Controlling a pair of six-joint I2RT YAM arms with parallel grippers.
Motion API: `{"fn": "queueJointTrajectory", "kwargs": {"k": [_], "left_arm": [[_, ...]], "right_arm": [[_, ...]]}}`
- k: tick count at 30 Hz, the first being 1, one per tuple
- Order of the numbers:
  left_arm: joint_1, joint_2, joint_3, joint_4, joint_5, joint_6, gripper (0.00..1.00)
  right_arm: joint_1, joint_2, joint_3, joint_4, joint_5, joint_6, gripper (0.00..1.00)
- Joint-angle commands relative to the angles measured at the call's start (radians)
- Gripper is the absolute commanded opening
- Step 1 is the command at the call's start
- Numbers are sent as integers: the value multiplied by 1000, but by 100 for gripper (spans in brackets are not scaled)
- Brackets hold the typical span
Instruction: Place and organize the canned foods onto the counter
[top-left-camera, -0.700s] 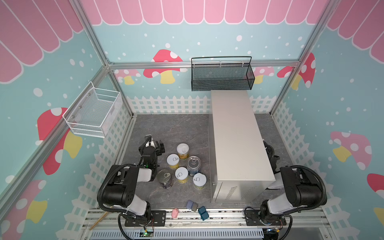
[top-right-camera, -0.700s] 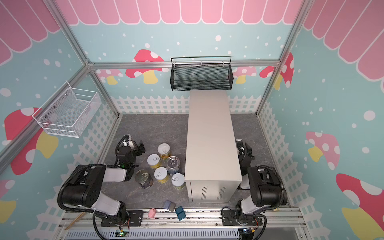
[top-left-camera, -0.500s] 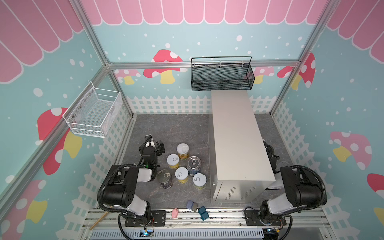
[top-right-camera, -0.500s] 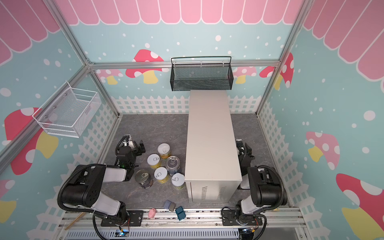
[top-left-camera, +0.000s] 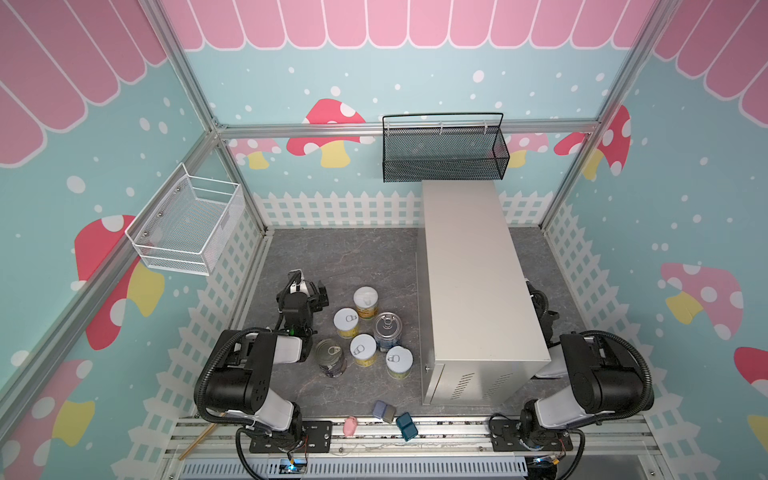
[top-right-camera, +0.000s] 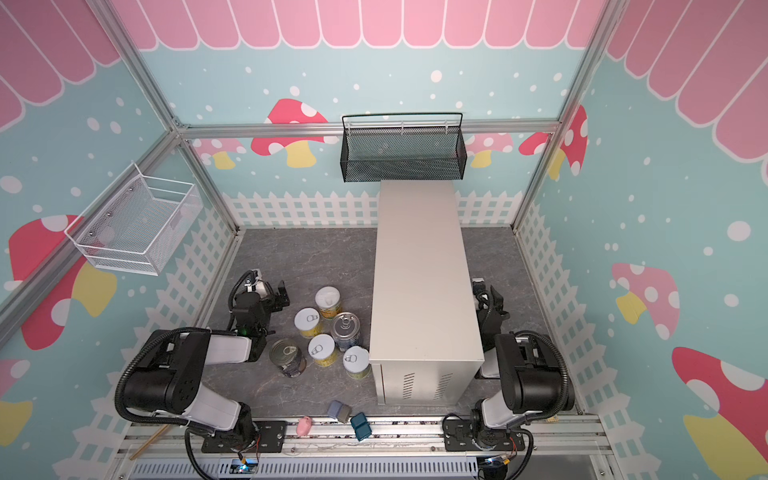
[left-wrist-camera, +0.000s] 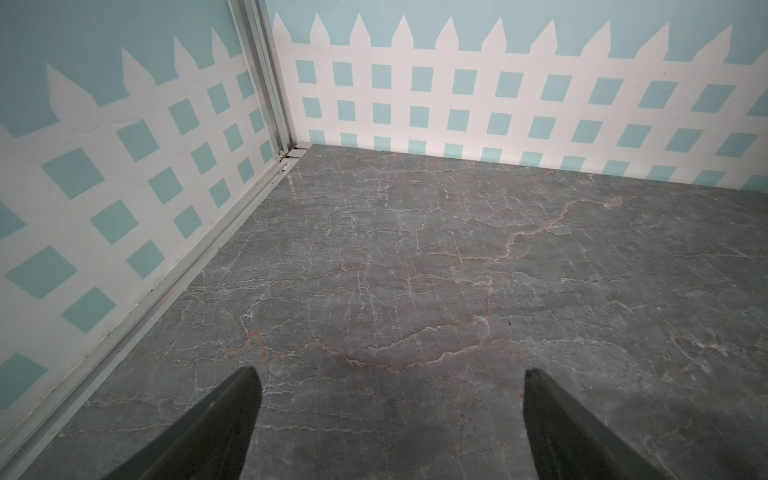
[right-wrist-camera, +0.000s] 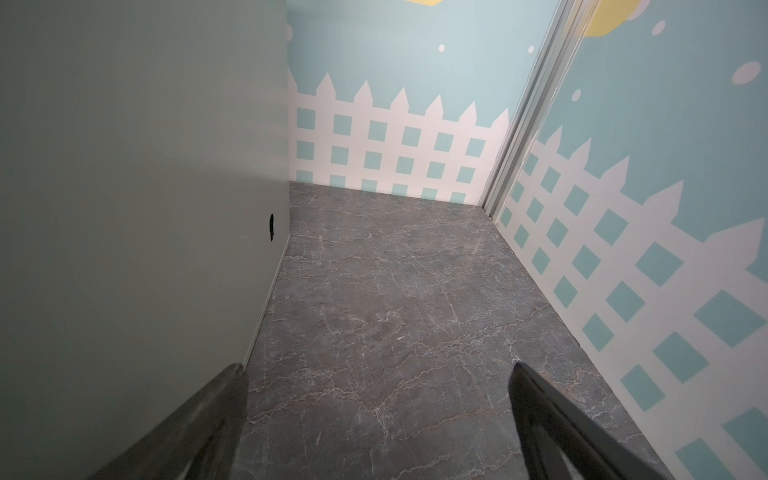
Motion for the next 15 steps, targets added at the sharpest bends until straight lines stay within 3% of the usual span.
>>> {"fn": "queueJointTrajectory", "kwargs": {"k": [1,4,5,10,13,15], "left_arm": [[4,-10,16,-9,23,3,99],[-28,-49,31,-68,-57,2,100],[-40,-62,42,-70,-150,5,100],[-111,-135,336,-571,-479,-64,100],[-111,-117,538,-917,-533,-240,100],[-115,-92,655,-1114,-508,-323,100]], "right_arm": [[11,4,11,8,-53,-28,99],[10,5,12,8,-53,-28,100],[10,4,11,8,-53,-27,100],[-1,7,22,-6,-65,-14,100],[-3,7,22,-9,-68,-14,100],[-3,6,21,-8,-69,-14,100]]}}
